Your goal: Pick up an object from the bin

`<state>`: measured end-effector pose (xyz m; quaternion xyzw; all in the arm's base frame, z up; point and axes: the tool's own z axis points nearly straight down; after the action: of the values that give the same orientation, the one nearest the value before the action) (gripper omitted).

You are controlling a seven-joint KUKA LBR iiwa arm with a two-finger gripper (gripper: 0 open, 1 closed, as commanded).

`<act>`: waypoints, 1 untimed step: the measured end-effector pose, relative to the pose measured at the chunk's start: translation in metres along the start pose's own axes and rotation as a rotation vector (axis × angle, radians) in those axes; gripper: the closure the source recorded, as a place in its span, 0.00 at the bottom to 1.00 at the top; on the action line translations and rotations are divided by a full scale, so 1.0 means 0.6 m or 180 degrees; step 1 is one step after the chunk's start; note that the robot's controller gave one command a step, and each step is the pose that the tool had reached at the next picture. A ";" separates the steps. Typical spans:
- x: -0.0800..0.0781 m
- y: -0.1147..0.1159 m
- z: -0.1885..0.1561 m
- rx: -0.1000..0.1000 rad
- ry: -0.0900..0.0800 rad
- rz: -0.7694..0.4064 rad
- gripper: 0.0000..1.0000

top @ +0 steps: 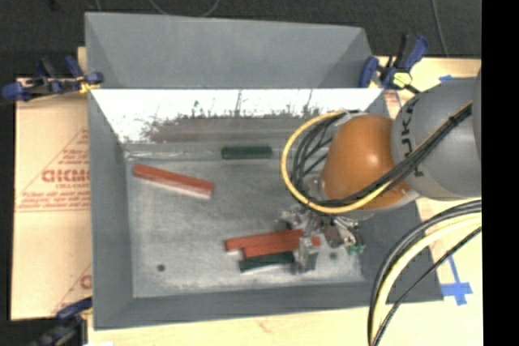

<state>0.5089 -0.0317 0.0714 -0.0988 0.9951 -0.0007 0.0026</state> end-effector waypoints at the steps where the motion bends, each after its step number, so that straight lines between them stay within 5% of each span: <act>1: -0.024 0.065 0.000 0.0001 -0.0017 -0.1434 1.00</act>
Offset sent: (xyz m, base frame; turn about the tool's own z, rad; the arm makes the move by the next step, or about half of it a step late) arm 0.0036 0.0417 -0.0014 -0.4511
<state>0.5151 0.0095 0.0716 -0.3186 0.9479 -0.0011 0.0050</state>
